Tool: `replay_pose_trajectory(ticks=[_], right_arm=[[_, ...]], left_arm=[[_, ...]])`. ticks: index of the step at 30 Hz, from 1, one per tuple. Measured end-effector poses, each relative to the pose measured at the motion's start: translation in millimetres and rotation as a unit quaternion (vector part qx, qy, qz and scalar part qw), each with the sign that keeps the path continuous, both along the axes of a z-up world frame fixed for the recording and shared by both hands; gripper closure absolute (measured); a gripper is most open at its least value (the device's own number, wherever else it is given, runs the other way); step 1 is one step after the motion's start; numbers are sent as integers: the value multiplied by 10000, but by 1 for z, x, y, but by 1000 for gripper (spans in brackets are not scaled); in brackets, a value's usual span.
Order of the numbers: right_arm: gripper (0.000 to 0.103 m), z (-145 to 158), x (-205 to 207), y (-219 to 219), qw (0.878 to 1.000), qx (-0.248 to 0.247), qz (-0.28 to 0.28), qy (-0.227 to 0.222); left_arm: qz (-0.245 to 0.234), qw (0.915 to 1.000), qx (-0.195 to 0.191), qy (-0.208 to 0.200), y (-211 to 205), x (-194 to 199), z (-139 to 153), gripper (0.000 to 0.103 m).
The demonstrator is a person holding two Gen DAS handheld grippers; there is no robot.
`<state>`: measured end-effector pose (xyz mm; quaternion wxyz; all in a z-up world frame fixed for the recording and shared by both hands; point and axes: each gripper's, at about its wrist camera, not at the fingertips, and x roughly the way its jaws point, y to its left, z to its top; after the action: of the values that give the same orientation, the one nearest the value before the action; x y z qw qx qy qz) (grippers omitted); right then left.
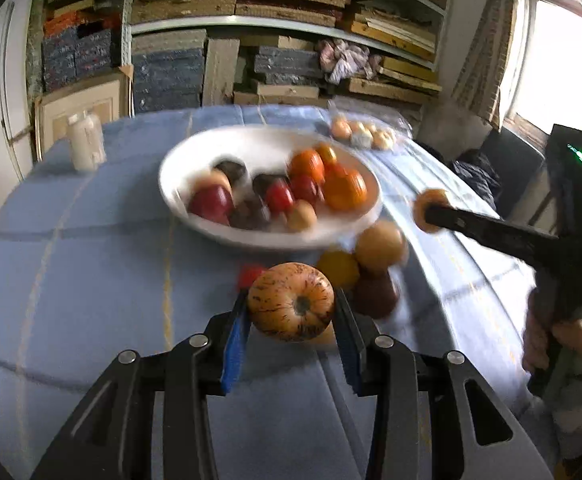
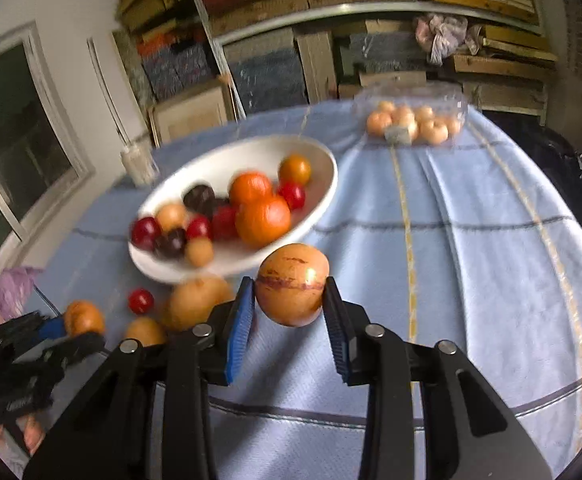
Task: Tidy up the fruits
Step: 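Lower both fruits onto the white plate and open both tools, then close the right tool on a large tan pear-shaped fruit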
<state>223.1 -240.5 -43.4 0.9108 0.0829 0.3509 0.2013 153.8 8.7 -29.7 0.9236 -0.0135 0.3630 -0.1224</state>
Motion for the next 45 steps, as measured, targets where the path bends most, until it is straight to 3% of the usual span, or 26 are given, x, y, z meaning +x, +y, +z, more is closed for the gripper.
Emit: replay_pose_trajectory(ticks=[6,14,15,16,17,18,19,23,26,30,35,40,45], right_arm=[[69,29,46,34,9995,-204,199,-117],[68,15,102,90,9964,-669,525,48],[68,13,105,93,9962,-707,514,12],[62,14,104,92,9963,-736,434,-73],[50,15,103,91,9965,-740,382,-120],[45,17,100,88,9968,-703,343,-176],[41,21,96,82,9972,-635,314,-240],[40,31,65,57,9975,-526,178,-429],[33,30,29,34,9978,-368,32,-553],[31,12,-15,10,9989,54,-15,-470],[31,-6,-38,30,9980,-371,368,-351],[31,-10,-44,48,9955,-637,547,-438],[31,-14,-42,52,9962,-586,541,-354]], left_arm=[[162,9997,200,-50,5,73,31,63],[450,9985,135,278,14,150,11,62],[484,9983,116,292,15,153,10,55],[519,9982,81,283,16,154,10,39],[600,9980,20,212,20,153,12,32],[677,9976,-21,132,24,150,15,23],[745,9972,-68,45,28,143,19,22],[818,9964,-215,42,42,118,29,21],[836,9963,-203,38,48,84,29,21],[821,9966,5,-3,43,34,13,21],[960,9952,-207,-3,44,-11,-9,19],[1086,9935,-338,-19,49,-25,-12,19],[1027,9946,-112,42,41,-23,-18,18]])
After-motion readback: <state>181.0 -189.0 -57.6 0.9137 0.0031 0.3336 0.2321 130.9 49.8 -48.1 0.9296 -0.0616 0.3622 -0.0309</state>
